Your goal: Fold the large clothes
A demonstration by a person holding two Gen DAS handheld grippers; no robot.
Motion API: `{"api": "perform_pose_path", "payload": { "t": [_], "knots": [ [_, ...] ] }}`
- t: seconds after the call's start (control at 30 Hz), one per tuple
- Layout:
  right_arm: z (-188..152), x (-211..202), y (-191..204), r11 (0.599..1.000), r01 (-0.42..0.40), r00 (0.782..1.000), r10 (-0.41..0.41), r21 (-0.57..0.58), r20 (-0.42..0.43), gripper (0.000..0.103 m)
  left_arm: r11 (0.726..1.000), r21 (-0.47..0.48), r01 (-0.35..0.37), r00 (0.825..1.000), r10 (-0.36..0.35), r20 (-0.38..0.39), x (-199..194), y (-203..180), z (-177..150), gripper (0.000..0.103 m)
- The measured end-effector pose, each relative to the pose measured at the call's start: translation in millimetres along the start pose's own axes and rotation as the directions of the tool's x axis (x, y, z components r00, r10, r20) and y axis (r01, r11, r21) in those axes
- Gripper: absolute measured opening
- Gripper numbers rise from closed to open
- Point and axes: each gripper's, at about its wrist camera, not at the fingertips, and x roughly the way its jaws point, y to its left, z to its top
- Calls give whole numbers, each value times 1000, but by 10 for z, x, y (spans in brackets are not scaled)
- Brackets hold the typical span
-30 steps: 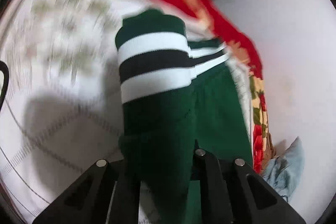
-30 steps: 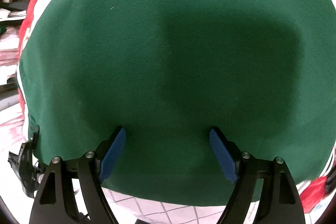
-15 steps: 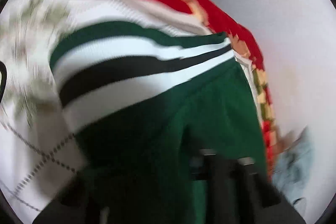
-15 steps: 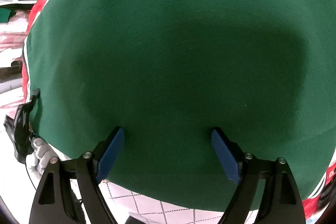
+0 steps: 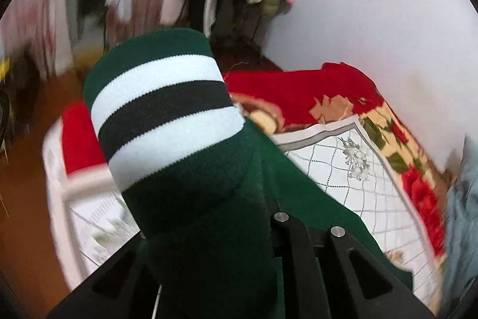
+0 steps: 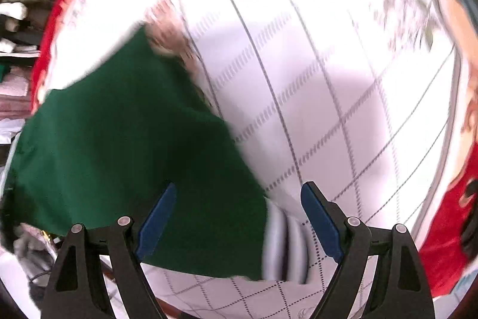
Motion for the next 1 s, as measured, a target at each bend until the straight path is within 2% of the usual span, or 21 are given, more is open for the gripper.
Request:
{"api": "perform_pose_path", "payload": {
  "t": [0.07,0.1,0.13,0.17,0.23,0.27,0.33,0.43,0.47,0.5,0.57,0.63,0.67,0.7,0.77,0.8,0.87,0.93,1.0],
  "knots": [
    [-62,334,-58,999,-37,996,38,21,-78,85,996,91,10,1000,-13,25,-159,-224,5,8],
    [-64,484,-90,997,-70,991,73,35,-113,80,989,147,31,999,-36,32,-253,-404,-13,8],
    [-107,605,-113,993,-100,985,107,59,-133,80,977,204,66,997,-73,30,-337,-615,-42,8],
    [-139,662,-131,991,-109,986,117,73,-117,80,965,244,98,994,-106,19,-396,-784,-68,8],
    [-144,656,-145,991,-116,988,122,69,-90,82,918,352,181,982,-188,-16,-583,-1187,-220,8],
    [-157,656,-159,989,-128,987,135,78,-87,82,883,409,230,972,-232,-45,-660,-1428,-337,7],
    [-159,653,-259,981,-169,981,177,94,-84,82,794,503,341,938,-321,-130,-810,-1906,-667,7],
    [-187,757,-362,973,-211,971,219,96,-93,82,682,561,468,883,-388,-265,-909,-2380,-1150,7],
    [-169,770,-392,970,-224,967,233,92,-99,82,645,569,511,859,-403,-315,-927,-2506,-1348,7],
    [-159,771,-424,968,-233,965,242,90,-102,82,604,579,548,837,-404,-369,-917,-2627,-1575,7],
    [-102,788,-483,961,-263,956,272,91,-109,82,544,594,592,806,-376,-458,-855,-2756,-1961,7],
    [-83,786,-557,950,-294,946,306,106,-111,82,498,622,604,793,-300,-530,-695,-2819,-2376,7],
    [-68,783,-627,939,-319,936,333,126,-112,81,492,635,595,799,-276,-534,-664,-2804,-2473,7],
    [-61,778,-693,939,-318,936,333,134,-116,72,494,641,588,804,-270,-530,-657,-2757,-2500,8],
    [-65,745,-814,921,-358,920,375,154,-109,71,511,638,576,809,-246,-534,-639,-2711,-2448,11],
    [-81,710,-909,912,-367,916,389,183,-100,71,521,630,576,805,-229,-548,-627,-2707,-2415,13],
    [-120,607,-1107,905,-357,922,381,230,-72,72,538,613,579,796,-209,-568,-652,-2694,-2319,15],
    [-179,435,-1308,900,-346,931,365,265,-25,77,543,618,568,802,-196,-564,-735,-2745,-2266,22],
    [-261,188,-1527,902,-326,944,329,284,40,77,546,630,552,809,-167,-564,-810,-2742,-2226,49]
  ]
}}
